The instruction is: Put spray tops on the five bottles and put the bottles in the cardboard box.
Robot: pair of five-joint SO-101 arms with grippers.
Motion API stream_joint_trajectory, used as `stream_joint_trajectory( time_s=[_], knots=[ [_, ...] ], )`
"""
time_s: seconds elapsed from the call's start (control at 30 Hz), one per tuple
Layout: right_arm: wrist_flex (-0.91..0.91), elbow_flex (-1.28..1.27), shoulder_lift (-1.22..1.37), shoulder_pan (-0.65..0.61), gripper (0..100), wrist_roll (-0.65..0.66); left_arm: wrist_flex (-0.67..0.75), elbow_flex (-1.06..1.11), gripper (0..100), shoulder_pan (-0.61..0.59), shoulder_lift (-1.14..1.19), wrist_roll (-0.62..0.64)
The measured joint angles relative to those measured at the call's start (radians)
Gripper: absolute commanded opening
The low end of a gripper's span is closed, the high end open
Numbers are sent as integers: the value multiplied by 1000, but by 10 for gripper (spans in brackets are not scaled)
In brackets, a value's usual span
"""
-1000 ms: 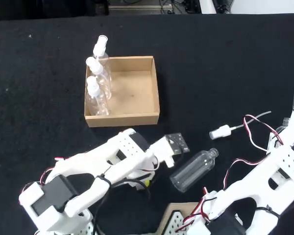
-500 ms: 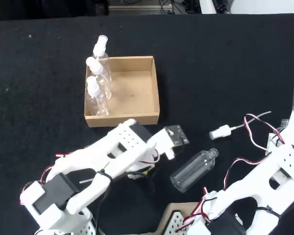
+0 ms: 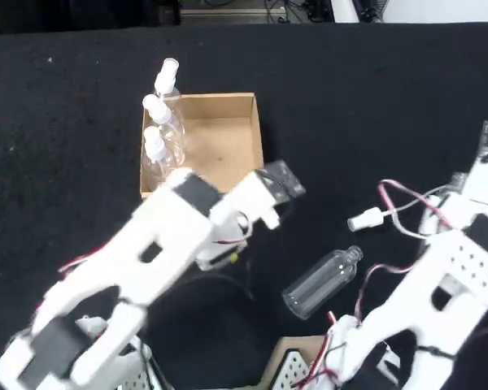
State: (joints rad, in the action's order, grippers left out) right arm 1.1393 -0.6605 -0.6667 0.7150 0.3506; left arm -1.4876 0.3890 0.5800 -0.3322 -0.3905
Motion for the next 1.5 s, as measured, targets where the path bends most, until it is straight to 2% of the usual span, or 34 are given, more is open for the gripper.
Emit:
stream_joint_trajectory(
  time_s=[0.17,0.3,0.5,0.63,0.87,1.07,1.23,1.33,1.5],
  knots=[
    [8,-95,-198,-153,10,-124,17,0,30,-87,-267,34],
    [8,-152,-387,-354,11,-219,94,0,30,-166,-453,41],
    [-109,-247,-588,-760,11,-318,333,0,30,-213,-678,146],
    [-302,-408,-660,-941,11,-367,511,0,30,-216,-753,250],
    [-566,-694,-807,-1065,11,-384,703,0,30,-215,-763,318],
    [-614,-813,-961,-1154,11,-384,902,18,30,-215,-767,460],
    [-615,-879,-1065,-1206,11,-384,1106,193,30,-189,-766,565],
    [-615,-901,-1120,-1204,11,-384,1211,284,30,-110,-769,571],
    [-615,-950,-1129,-1206,11,-384,1249,339,30,-38,-783,483]
  ],
)
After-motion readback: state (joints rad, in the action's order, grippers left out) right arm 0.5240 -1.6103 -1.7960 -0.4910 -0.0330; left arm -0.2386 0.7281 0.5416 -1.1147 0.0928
